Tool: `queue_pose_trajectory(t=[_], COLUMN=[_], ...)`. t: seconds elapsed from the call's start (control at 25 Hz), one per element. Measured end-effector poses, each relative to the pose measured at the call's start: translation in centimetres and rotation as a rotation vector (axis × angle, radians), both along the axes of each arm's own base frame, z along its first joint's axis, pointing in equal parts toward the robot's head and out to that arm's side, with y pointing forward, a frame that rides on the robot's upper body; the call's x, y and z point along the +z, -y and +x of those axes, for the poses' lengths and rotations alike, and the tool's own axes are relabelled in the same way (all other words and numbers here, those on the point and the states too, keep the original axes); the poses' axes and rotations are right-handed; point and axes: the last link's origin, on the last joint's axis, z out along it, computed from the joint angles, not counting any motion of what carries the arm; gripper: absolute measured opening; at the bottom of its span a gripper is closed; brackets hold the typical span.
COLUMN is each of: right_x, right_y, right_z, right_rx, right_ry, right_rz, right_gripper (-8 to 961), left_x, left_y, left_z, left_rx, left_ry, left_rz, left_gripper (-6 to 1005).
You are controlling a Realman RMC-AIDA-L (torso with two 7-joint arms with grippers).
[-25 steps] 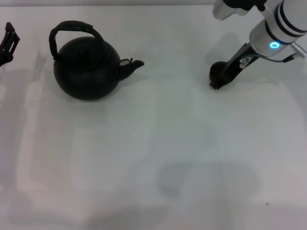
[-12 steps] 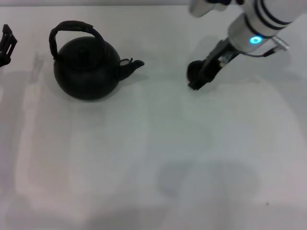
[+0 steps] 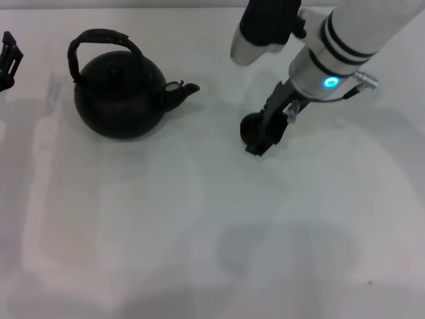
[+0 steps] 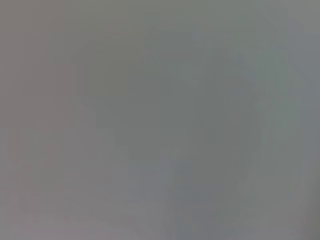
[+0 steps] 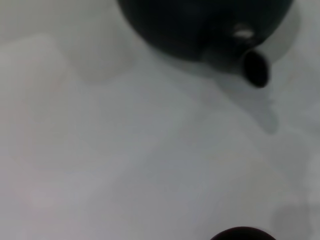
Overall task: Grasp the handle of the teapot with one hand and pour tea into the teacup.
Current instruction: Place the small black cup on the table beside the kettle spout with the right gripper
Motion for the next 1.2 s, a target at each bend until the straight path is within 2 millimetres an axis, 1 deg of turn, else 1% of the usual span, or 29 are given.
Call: queue_pose_trajectory(t=[0.2,0.76,1.2], right_x=[-0.49,-0.81,-1.12], right_y=[0.58,0.88,1.18], right_z=[0.12,0.57,0.48], right_rx=[0.007,0.024,0.038], right_ry=[-0.005,0.012,-0.001], right_rz=[-0.017,-0.022,-0.024], right_gripper=[769,804,831], left_x=[-0.02,-0.11,-0.02], left_y=[-0.09,-0.12,-0.17], left_z=[0.11,0.21,0.18], left_rx=[-0.004,-0.005,-0.006], left_ry=[0.0,0.003,0.001], left_rz=[-0.001,-0.001,0.0], left_gripper=[888,886,883])
